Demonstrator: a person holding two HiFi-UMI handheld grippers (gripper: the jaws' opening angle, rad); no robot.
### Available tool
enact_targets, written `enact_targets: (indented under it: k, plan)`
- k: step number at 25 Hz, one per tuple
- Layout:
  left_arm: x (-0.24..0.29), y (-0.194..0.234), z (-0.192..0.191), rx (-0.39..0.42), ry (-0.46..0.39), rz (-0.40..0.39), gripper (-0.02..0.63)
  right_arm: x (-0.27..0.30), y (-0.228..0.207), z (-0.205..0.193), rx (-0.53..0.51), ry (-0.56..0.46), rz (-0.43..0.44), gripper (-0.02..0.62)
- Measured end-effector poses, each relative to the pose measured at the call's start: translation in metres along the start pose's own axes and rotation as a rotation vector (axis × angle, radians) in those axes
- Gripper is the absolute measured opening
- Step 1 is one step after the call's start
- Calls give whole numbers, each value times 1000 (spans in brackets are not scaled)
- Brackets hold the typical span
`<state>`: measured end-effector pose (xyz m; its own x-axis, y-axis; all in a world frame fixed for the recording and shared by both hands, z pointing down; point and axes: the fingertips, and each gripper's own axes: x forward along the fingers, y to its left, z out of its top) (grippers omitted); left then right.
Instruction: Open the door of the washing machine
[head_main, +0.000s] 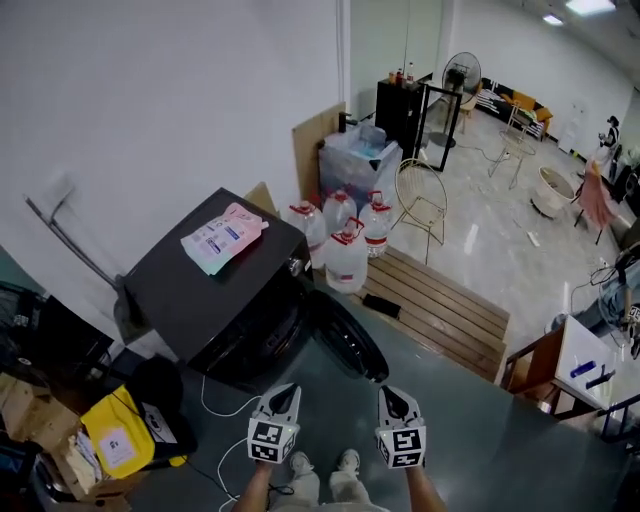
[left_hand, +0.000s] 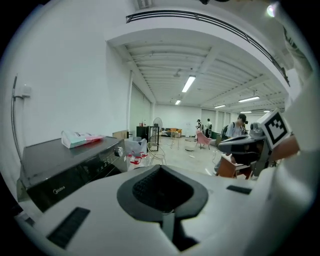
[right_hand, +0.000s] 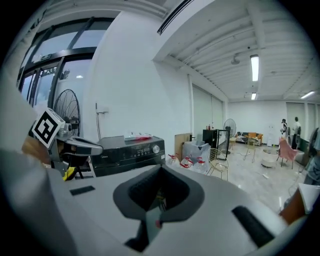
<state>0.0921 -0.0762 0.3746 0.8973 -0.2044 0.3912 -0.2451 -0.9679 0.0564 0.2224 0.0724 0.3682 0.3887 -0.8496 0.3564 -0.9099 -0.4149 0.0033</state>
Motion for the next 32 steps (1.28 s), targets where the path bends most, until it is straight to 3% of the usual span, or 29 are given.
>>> enact_targets:
  k: [11,32]
  plan:
    - [-31,-3,39,-7,-52,45,8,-39,-21,27,-19,-9,-39,-2]
    - [-52,11,41,-18,-71,103,8,-40,-29,51,-12,-62,-57,-2]
